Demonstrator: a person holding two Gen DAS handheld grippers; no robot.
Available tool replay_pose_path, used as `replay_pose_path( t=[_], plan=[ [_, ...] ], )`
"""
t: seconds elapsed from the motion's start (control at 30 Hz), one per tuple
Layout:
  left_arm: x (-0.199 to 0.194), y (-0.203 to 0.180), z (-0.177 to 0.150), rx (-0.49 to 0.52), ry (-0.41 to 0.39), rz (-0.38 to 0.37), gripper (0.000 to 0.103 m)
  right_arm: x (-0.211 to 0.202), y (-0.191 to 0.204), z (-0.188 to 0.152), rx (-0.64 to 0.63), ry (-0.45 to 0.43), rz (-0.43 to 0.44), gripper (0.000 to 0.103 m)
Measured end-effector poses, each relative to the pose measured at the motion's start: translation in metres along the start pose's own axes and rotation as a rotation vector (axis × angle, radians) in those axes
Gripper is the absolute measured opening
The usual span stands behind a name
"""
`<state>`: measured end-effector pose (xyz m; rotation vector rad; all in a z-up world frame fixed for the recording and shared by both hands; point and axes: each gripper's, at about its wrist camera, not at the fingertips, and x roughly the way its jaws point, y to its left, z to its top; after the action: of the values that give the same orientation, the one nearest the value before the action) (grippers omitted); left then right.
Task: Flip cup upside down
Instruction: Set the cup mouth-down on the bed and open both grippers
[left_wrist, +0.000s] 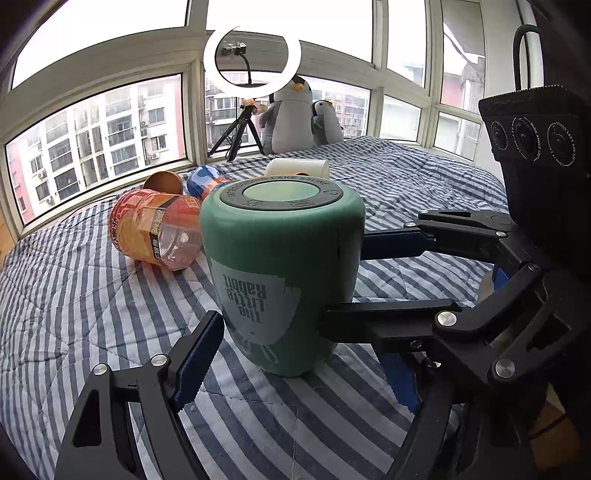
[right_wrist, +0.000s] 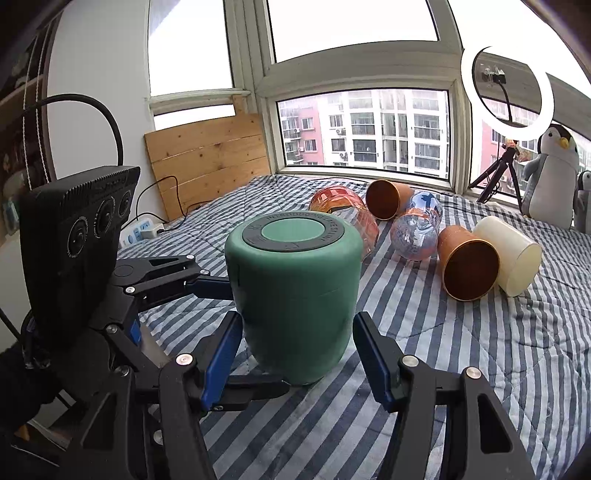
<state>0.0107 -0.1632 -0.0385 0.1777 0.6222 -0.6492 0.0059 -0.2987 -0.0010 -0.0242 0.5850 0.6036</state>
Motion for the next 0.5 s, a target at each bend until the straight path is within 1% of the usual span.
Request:
replay_pose_path(
  t=[0.17,0.3,0.37,0.47,0.5],
  plan=[
    [-0.009,-0.002,0.002,-0.01,-0.02,0.014,0.084,-0.008,0.002,0.0,0.025,-0.027,-0.016,0.06],
    [-0.022,-0.005,-0.001,-0.007,-0.039,0.033,0.084,-0.019,0.006,-0.003,0.026,-0.053,-0.041,0.066],
    [-0.03,-0.005,-0.004,-0.018,-0.054,0.05,0.084,-0.025,0.008,-0.006,0.036,-0.069,-0.052,0.067],
    [-0.047,-0.006,-0.009,-0.035,-0.092,0.088,0.084,-0.038,0.012,-0.01,0.05,-0.112,-0.111,0.07],
    [-0.053,-0.007,-0.012,-0.041,-0.11,0.101,0.084,-0.044,0.013,-0.012,0.057,-0.13,-0.131,0.073]
  ],
)
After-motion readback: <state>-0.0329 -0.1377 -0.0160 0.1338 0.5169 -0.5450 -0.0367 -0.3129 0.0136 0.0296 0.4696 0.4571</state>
